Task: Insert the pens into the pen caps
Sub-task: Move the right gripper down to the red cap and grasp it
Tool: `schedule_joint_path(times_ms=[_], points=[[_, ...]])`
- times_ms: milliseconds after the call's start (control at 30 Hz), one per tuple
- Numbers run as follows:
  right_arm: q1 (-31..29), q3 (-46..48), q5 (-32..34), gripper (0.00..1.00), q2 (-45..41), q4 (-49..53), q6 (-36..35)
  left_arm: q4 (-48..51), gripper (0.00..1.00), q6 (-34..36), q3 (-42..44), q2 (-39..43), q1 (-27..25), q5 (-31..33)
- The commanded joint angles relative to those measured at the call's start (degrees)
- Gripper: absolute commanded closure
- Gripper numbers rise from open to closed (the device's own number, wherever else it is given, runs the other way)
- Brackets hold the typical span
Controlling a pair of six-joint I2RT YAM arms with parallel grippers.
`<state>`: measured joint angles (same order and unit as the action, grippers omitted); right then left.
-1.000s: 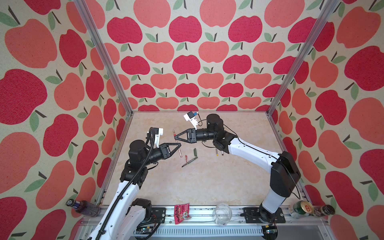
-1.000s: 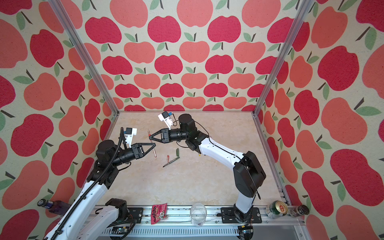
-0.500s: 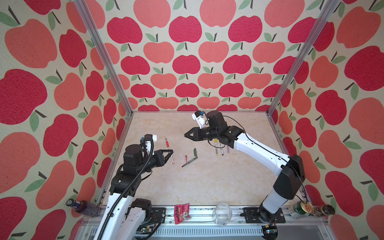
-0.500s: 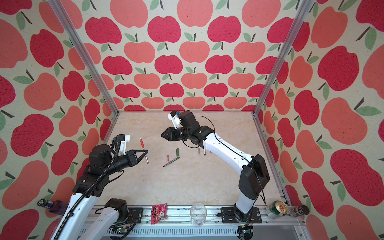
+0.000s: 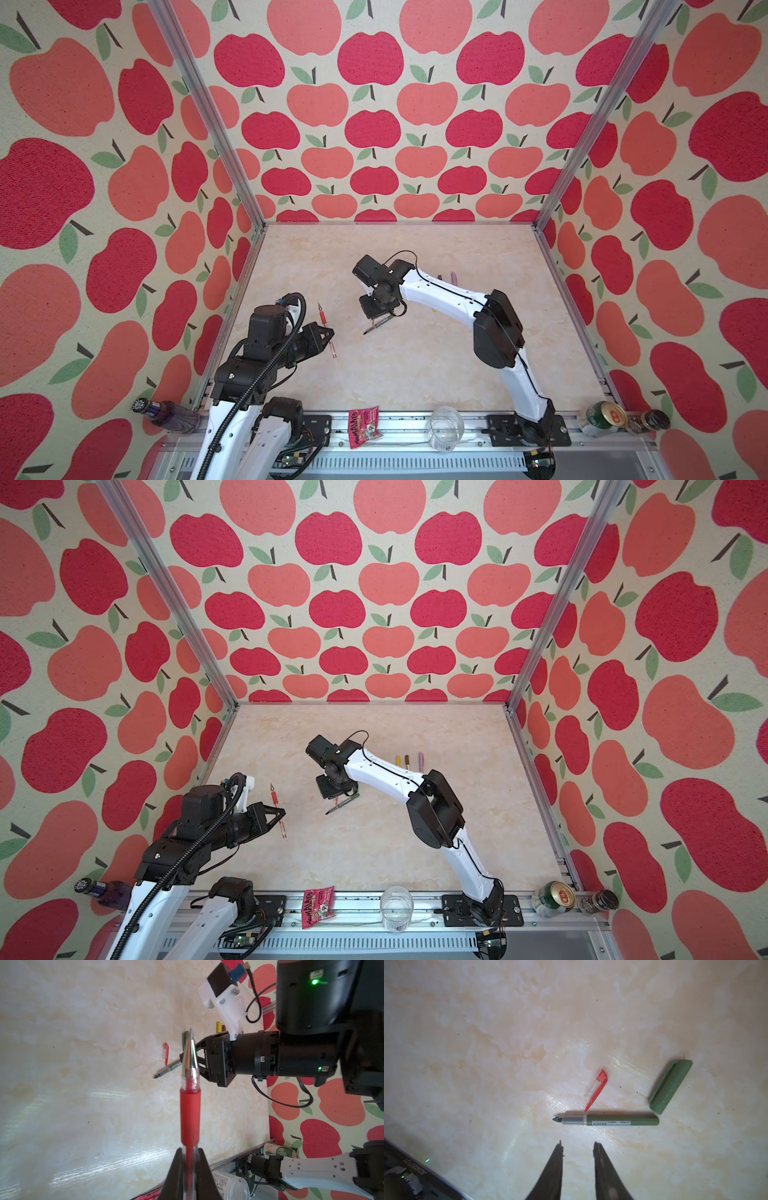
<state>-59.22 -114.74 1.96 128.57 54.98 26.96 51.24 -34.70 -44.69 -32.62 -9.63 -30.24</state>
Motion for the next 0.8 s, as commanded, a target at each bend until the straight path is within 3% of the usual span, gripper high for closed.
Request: schedule_joint_path(times_ms=[0,333,767], points=[[-0.02,-4.61,3.69,0.67,2.61,5.76,-0.82,2.97,0.96,-3.16,1.84,0.9,-0.07,-5.67],[-0.02,-9.75,4.05,0.63,10.21,4.74,0.55,4.34,0.95,-3.12,3.34,2.05,-0.31,-11.24],[0.07,-17.22,5.78,0.72,17.64,7.77,1.97,5.59,0.95,-0.49,2.07,0.54,-0.5,-11.68]])
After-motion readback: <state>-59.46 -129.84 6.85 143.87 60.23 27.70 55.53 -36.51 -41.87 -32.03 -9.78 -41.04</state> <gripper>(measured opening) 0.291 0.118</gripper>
